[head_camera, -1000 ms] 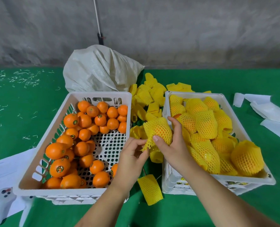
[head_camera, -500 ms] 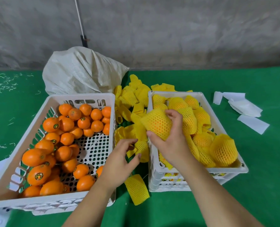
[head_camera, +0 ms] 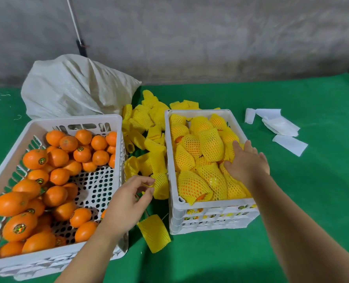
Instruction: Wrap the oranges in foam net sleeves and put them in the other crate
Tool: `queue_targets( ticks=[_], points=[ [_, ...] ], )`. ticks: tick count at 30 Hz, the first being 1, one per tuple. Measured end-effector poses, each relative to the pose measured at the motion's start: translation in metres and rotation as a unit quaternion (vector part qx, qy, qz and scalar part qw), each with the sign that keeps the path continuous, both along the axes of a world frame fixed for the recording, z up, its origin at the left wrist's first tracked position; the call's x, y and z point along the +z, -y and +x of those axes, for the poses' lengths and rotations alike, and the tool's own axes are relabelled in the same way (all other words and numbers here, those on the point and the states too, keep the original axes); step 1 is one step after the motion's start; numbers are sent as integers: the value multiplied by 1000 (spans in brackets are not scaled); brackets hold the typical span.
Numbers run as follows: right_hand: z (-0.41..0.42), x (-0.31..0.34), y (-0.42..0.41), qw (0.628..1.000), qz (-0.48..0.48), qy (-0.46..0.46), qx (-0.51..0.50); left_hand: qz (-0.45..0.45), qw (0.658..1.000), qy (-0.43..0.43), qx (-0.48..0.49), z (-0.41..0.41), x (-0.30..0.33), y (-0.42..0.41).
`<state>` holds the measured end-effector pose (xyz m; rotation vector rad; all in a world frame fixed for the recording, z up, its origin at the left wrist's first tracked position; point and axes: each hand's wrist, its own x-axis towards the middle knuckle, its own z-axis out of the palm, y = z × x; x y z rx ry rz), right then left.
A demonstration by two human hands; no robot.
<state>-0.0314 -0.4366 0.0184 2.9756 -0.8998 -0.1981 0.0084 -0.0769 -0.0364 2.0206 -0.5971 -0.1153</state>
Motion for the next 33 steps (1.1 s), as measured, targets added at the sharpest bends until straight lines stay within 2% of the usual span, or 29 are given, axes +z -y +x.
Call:
queue_targets(
  ticks=[4,7,9,12,14,16,19,22,24,25,26,28,30,33],
  points=[
    [5,1,3,999,-2,-40,-7,-13,1000,-14,1,-1,3,0],
    [1,10,-3,1000,-10,-20,-13,-45,998,-38,12,-3,6,-1],
    [-2,16,-18,997,1,80,-10,-73,996,-45,26,-4,10,1],
    [3,21,-73,960,81,252,91,-130,987,-60,71,-4,13,0],
    [11,21,-121,932,136,277,191,-185,974,-80,105,-2,16,-3],
    [21,19,-160,918,145,230,287,-232,960,-83,136,0,17,-4],
    [43,6,-195,916,73,44,392,-233,956,-72,161,6,12,-13],
    [67,-15,-216,883,-11,-213,418,-91,973,-42,210,26,-4,-43],
    [84,-32,-226,861,-50,-316,396,27,968,-95,231,45,-15,-71],
    [92,-40,-229,861,-54,-343,372,118,961,-125,216,55,-21,-84],
    [101,-49,-230,868,-45,-356,343,226,945,-151,183,64,-27,-95],
    [115,-61,-230,881,-14,-371,294,405,890,-182,106,77,-37,-108],
    [125,-70,-230,873,18,-387,297,502,839,-208,31,84,-44,-108],
    [129,-75,-232,857,58,-407,310,599,765,-230,-59,83,-52,-97]
  ],
)
